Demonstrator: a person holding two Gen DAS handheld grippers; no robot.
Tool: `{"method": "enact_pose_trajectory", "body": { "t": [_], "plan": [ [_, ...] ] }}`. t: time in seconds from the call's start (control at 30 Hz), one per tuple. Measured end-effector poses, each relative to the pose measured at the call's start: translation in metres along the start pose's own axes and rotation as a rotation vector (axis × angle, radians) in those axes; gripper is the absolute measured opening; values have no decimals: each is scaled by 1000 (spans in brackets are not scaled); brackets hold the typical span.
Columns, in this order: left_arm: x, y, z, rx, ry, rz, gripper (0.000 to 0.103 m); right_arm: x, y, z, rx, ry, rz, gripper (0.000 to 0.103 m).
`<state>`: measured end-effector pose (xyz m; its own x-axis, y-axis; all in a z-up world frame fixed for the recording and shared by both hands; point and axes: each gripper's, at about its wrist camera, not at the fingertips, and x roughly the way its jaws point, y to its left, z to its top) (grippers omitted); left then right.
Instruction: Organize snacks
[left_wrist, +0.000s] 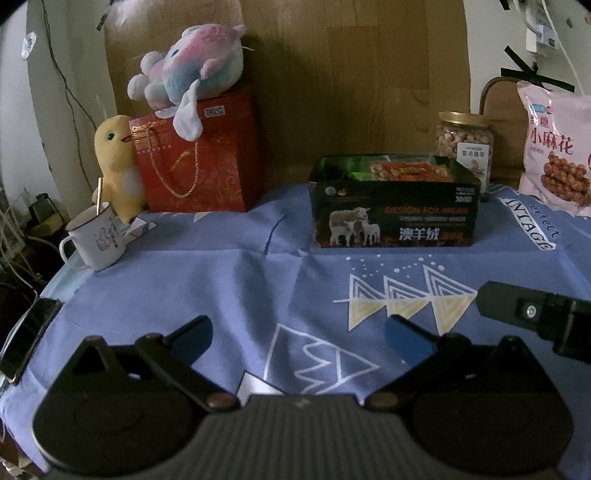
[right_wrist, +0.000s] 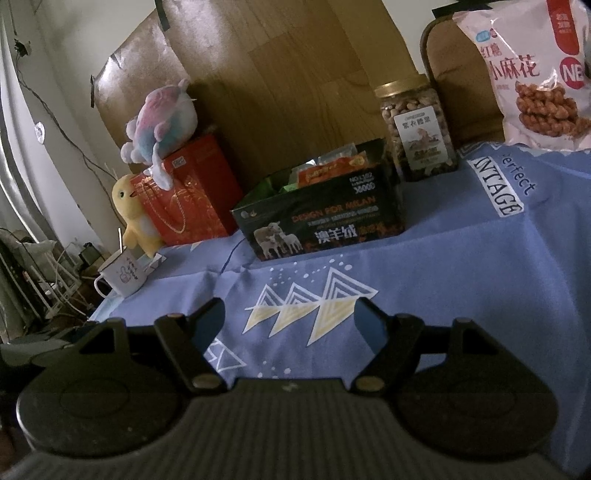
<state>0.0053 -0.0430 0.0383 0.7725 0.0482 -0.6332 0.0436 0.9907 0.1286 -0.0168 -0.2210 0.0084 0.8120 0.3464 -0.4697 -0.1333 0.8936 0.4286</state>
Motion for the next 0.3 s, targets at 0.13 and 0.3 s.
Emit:
{"method": "enact_pose_trajectory", "body": {
  "t": [0.13, 0.3],
  "plan": [
    [-2, -1, -2, 4, -21, -10, 103, 0, -1, 0, 2, 1, 0, 79],
    [-4, -6, -3, 22, -45, -4, 103, 0, 0, -1, -4, -2, -3, 79]
  ]
}}
